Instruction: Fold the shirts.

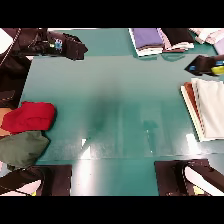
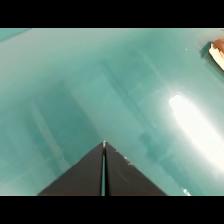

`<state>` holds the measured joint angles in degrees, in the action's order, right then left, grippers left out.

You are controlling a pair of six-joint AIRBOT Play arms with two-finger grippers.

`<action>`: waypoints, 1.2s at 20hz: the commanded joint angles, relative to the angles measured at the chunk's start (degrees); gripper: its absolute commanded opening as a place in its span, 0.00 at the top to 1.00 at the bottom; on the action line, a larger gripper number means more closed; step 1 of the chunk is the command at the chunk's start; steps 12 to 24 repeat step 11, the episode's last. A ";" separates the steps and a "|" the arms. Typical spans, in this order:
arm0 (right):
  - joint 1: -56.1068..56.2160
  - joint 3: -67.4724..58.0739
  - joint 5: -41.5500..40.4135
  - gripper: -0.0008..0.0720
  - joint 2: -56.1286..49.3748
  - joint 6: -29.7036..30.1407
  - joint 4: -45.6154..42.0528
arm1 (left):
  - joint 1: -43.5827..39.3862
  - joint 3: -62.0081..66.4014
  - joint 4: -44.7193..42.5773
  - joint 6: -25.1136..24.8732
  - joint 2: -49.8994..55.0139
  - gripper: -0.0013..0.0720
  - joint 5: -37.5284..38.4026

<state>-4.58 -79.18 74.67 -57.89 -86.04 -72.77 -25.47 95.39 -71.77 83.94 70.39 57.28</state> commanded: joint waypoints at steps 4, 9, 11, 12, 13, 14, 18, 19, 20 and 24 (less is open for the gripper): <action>14.25 1.36 -6.69 0.96 0.02 0.90 0.61 | -0.02 0.02 0.15 0.00 -0.04 0.94 -2.86; 14.84 1.36 -5.46 0.96 0.02 0.87 0.66 | -0.02 0.02 0.17 0.00 -0.04 0.94 -2.86; 14.84 1.36 -5.05 0.96 0.02 0.87 0.70 | -0.02 0.02 0.17 0.00 -0.04 0.94 -2.84; 14.84 1.36 -5.05 0.96 0.02 0.87 0.70 | -0.02 0.02 0.17 0.00 -0.04 0.94 -2.84; 14.84 1.36 -5.05 0.96 0.02 0.87 0.70 | -0.02 0.02 0.17 0.00 -0.04 0.94 -2.84; 14.84 1.36 -5.05 0.96 0.02 0.87 0.70 | -0.02 0.02 0.17 0.00 -0.04 0.94 -2.84; 14.84 1.36 -5.05 0.96 0.02 0.87 0.70 | -0.02 0.02 0.17 0.00 -0.04 0.94 -2.84; 14.84 1.36 -5.05 0.96 0.02 0.87 0.70 | -0.02 0.02 0.17 0.00 -0.04 0.94 -2.84; 14.84 1.36 -5.05 0.96 0.02 0.87 0.70 | -0.02 0.02 0.17 0.00 -0.04 0.94 -2.84; 14.84 1.36 -5.05 0.96 0.02 0.87 0.70 | -0.02 0.02 0.17 0.00 -0.04 0.94 -2.84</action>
